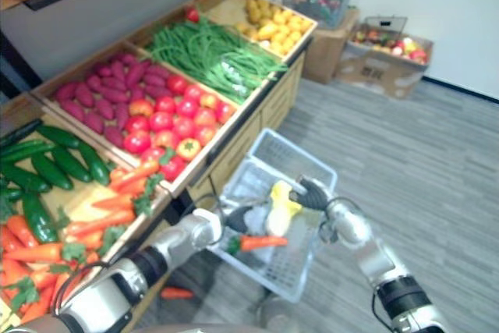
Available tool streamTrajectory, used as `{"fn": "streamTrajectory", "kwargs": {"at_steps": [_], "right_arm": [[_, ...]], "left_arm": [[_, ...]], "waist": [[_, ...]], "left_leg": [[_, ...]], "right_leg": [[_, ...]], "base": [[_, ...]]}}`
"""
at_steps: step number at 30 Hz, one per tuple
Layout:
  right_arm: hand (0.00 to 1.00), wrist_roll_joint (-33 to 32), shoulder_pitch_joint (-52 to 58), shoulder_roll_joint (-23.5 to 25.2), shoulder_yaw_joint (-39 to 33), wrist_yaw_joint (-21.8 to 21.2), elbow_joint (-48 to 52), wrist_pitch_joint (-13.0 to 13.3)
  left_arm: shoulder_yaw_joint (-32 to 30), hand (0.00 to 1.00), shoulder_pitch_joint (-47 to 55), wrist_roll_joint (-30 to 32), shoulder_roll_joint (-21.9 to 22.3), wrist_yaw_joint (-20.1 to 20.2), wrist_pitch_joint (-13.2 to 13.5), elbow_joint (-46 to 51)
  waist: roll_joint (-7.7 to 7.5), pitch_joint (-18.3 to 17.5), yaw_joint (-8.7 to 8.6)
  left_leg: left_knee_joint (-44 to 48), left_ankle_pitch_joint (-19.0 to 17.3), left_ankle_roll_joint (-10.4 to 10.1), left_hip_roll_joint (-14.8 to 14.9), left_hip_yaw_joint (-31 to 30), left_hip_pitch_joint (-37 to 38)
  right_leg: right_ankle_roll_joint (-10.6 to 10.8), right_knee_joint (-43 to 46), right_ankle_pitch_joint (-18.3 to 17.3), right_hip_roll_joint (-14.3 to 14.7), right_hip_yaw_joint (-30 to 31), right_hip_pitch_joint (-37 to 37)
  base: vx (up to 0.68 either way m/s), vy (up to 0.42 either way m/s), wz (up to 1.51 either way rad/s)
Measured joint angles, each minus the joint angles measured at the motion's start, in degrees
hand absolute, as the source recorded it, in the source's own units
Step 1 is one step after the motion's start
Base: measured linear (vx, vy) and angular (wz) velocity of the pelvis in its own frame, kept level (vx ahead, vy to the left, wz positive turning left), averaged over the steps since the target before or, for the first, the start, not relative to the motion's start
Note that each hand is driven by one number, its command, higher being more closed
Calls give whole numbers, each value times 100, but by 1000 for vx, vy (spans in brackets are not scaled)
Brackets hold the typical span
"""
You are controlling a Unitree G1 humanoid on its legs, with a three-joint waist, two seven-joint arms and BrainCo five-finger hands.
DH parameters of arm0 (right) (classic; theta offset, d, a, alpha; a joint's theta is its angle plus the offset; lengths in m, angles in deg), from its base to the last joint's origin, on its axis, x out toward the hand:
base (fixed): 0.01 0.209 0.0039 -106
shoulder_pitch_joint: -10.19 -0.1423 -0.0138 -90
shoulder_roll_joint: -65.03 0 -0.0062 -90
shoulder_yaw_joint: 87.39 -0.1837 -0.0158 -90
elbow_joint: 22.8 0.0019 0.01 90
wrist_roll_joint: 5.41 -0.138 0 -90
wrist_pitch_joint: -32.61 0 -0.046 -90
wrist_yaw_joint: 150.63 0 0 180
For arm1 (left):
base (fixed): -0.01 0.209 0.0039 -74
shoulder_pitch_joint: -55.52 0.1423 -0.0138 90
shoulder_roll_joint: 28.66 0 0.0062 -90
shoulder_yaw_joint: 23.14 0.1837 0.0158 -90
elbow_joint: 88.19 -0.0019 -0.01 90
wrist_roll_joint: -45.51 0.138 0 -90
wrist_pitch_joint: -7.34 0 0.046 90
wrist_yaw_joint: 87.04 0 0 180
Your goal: Pick vegetable in the basket
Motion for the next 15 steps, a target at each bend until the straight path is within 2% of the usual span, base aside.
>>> {"fn": "streamTrajectory", "kwargs": {"at_steps": [11,15], "right_arm": [[100,24,-26,124,-301,16,-377,-25],[100,87,6,290,-822,49,-810,-119]], "left_arm": [[0,0,-182,-19,43,119,-20,213],[360,0,-179,-261,-420,291,51,1642]], "waist": [[0,102,15],[-14,113,78]], "left_leg": [[-132,28,45,-80,-373,-71],[-135,70,148,-62,-845,-262]], "right_leg": [[2,-34,0,-145,-250,115],[5,-55,-4,-321,-723,267]], "base": [[-49,-46,14],[-81,-68,54]]}}
